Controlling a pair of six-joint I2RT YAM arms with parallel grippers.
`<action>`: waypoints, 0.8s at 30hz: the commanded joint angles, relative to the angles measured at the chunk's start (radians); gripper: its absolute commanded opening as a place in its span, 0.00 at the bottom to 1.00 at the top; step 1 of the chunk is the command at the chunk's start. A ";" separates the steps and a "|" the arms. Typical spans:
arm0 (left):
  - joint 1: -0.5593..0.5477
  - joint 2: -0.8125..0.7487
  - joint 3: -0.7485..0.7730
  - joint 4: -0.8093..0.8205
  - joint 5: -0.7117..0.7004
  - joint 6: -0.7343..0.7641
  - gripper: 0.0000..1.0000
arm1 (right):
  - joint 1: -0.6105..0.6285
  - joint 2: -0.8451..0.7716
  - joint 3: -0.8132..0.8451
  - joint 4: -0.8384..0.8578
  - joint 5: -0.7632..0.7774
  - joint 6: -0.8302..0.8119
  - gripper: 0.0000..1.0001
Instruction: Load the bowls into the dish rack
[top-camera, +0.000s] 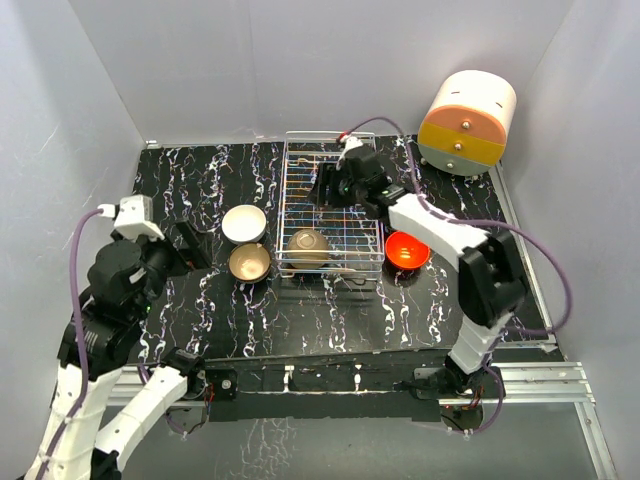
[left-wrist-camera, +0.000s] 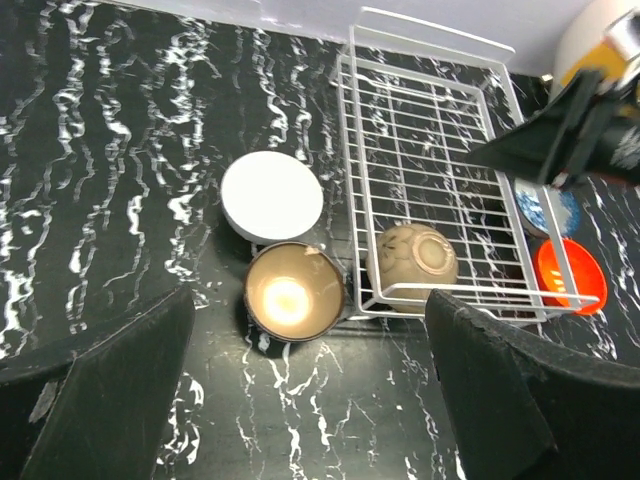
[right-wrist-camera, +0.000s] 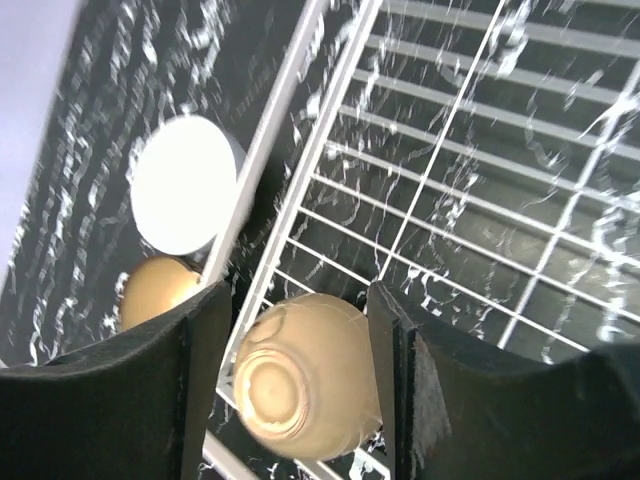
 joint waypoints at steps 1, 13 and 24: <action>-0.005 0.106 0.042 0.086 0.149 0.037 0.95 | -0.014 -0.220 0.049 -0.027 0.183 -0.034 0.62; -0.057 0.377 0.069 0.398 0.462 -0.030 0.82 | -0.541 -0.582 -0.222 -0.148 0.006 0.035 0.85; -0.569 0.893 0.391 0.441 0.079 0.193 0.87 | -0.712 -0.587 -0.352 -0.141 -0.105 0.052 0.88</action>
